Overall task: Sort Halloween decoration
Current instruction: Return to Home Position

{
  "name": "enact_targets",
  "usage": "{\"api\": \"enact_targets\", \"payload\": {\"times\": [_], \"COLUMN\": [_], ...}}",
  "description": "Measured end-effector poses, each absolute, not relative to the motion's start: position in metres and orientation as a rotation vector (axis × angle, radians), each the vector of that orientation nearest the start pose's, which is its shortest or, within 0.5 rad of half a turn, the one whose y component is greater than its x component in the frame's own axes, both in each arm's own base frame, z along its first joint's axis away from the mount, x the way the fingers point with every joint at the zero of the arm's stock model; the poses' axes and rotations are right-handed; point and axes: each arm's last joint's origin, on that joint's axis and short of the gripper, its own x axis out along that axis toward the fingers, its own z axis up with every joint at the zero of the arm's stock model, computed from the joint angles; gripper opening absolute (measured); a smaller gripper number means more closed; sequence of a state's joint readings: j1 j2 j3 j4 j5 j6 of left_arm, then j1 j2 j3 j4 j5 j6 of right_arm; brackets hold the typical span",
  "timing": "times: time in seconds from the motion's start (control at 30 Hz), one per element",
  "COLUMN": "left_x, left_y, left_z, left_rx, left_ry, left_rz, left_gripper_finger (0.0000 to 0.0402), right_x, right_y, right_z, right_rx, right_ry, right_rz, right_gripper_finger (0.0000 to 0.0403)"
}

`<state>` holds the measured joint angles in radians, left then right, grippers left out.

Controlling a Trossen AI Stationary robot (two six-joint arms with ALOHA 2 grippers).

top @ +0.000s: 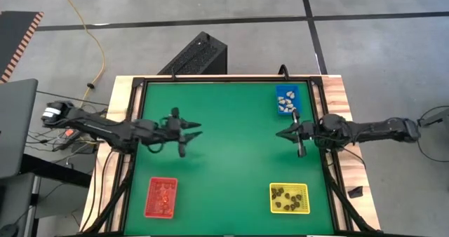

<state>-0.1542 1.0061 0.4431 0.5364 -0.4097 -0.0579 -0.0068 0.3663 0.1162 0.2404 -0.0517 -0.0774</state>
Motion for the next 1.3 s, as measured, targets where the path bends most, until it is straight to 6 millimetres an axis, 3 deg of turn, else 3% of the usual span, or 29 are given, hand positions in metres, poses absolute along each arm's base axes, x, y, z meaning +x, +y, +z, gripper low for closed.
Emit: {"api": "enact_targets", "payload": {"times": [0.13, 0.4, 0.53, 0.83, 1.3], "left_x": [0.182, 0.140, 0.125, 0.108, 0.094], "left_y": [-0.009, -0.004, -0.002, 0.000, 0.002], "left_z": [0.225, 0.197, 0.185, 0.182, 0.182], "left_rx": [-0.089, -0.184, -0.225, -0.242, -0.170], "left_ry": [-0.057, -0.102, -0.143, -0.145, -0.158], "left_rz": [0.266, 0.260, 0.255, 0.273, 0.292], "left_gripper_finger": [0.0115, 0.0087, 0.0077, 0.0070, 0.0070], "right_x": [0.118, 0.109, 0.104, 0.096, 0.096], "right_y": [-0.010, -0.018, -0.018, -0.016, -0.018], "right_z": [0.176, 0.169, 0.174, 0.171, 0.169], "right_rx": [0.054, 0.122, 0.087, 0.046, 0.005], "right_ry": [0.049, 0.109, 0.058, -0.053, -0.036], "right_rz": [-0.031, -0.096, -0.097, -0.095, -0.153], "right_gripper_finger": [0.0019, 0.0020, 0.0023, 0.0024, 0.0036]}}
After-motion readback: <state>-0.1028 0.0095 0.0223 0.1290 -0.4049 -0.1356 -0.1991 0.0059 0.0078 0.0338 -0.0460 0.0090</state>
